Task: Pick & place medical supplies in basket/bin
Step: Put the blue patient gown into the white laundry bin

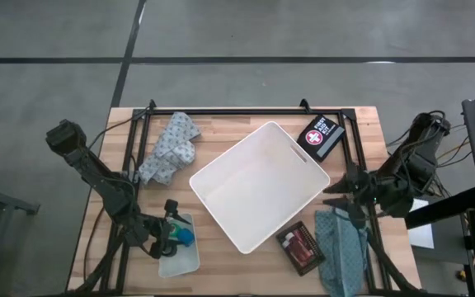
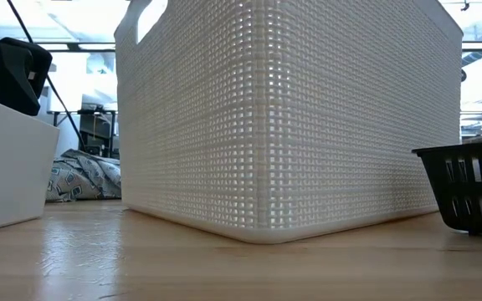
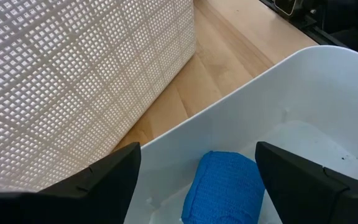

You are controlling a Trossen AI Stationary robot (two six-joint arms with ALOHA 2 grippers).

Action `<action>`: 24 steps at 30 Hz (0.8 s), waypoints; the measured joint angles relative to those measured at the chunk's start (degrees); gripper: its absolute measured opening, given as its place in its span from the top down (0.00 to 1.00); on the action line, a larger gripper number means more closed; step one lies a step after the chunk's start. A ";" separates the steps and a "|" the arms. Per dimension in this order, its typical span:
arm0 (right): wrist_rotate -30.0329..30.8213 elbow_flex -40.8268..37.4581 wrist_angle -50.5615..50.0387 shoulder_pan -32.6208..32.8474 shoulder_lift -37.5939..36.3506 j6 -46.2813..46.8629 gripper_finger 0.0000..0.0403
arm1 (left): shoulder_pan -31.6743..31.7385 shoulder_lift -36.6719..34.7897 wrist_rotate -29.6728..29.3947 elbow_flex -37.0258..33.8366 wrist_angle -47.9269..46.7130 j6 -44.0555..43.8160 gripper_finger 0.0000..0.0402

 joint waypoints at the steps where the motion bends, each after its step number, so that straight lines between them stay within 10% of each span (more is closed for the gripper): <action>1: -0.39 -0.71 -1.64 0.00 -0.34 5.69 0.57 | 0.00 0.02 0.00 0.00 0.00 0.02 0.20; 12: -25.55 -1.32 -20.00 0.04 6.09 51.05 0.55 | -0.02 0.00 -0.02 0.00 0.00 0.02 0.20; 24: -36.67 3.57 -31.57 0.04 21.92 55.45 0.47 | 0.00 0.00 0.00 0.00 0.00 0.00 0.20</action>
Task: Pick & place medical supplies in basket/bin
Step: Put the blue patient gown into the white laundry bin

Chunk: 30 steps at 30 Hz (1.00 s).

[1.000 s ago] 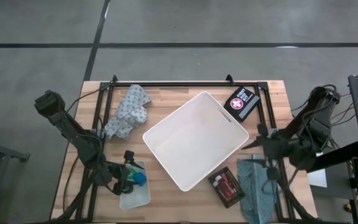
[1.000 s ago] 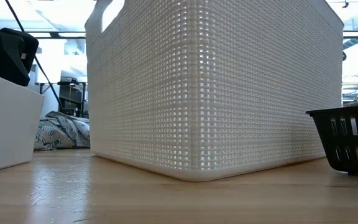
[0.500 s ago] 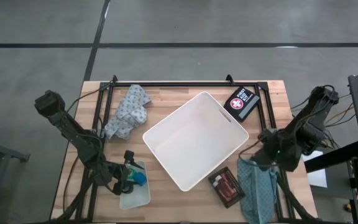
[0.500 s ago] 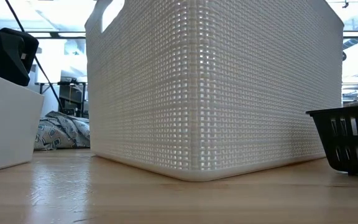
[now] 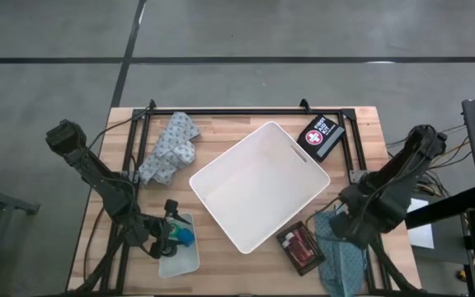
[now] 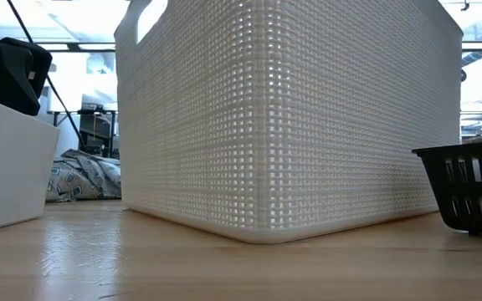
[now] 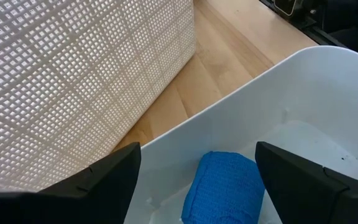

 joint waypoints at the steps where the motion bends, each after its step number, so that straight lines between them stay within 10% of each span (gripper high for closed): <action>1: -2.08 0.45 -0.39 0.00 1.32 0.10 0.46 | -0.02 0.00 0.00 0.00 0.00 0.00 0.20; 30: -15.41 6.99 -2.07 0.19 24.53 14.43 0.13 | 0.00 0.00 -0.02 0.00 -0.01 0.01 0.20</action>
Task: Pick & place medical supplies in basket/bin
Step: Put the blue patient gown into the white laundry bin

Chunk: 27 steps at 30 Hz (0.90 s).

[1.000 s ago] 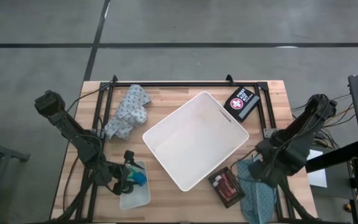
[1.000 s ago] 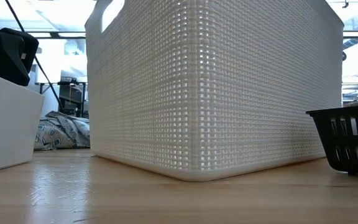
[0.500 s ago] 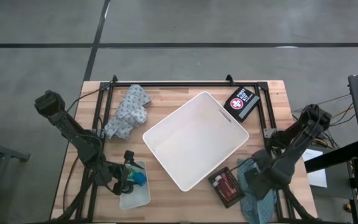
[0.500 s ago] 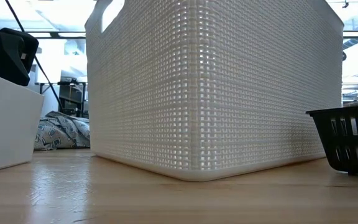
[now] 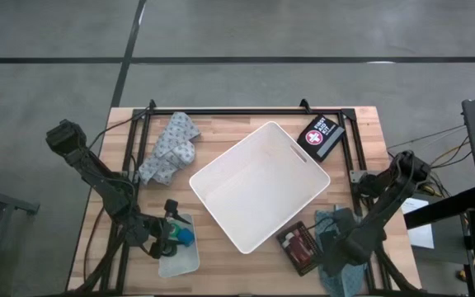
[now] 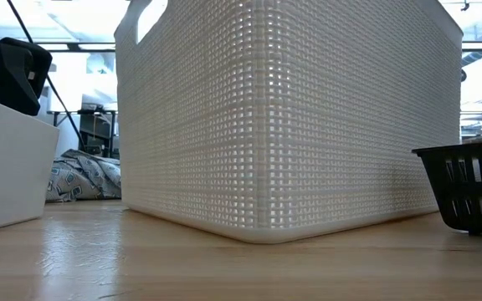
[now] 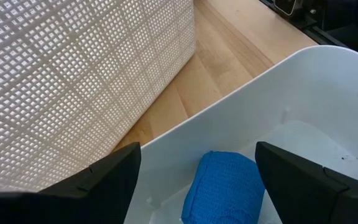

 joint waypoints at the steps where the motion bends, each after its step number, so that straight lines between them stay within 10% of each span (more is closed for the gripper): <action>1: -0.38 0.02 -0.04 0.01 0.56 0.96 0.12 | -0.01 0.00 0.00 0.00 0.01 -0.01 0.20; 27: -0.54 -0.20 0.51 0.36 11.32 5.90 0.08 | 0.00 0.02 -0.25 0.00 -0.30 0.00 0.20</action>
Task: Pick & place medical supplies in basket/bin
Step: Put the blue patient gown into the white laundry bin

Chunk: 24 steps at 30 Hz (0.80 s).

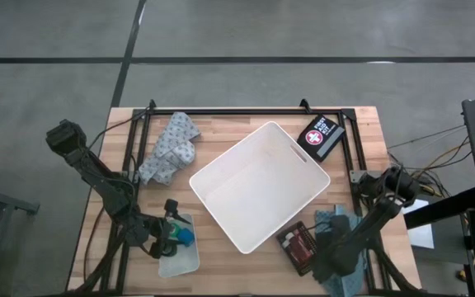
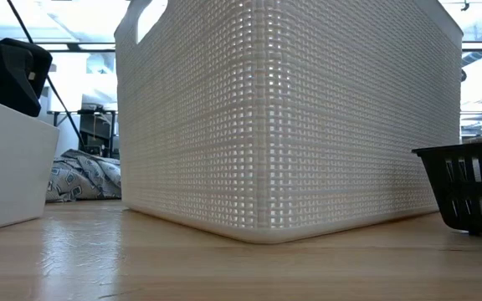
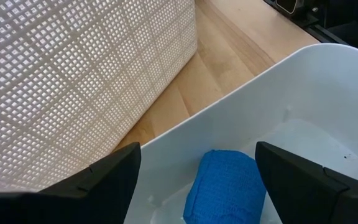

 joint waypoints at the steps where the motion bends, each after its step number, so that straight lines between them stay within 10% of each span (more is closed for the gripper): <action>1: 0.04 0.00 0.18 0.00 0.39 0.03 0.08 | 0.00 -0.02 -0.02 0.00 -0.06 -0.01 0.20; 24: 0.36 0.72 3.99 1.20 7.82 1.17 0.08 | 0.00 -0.02 0.00 0.00 -0.66 0.01 0.20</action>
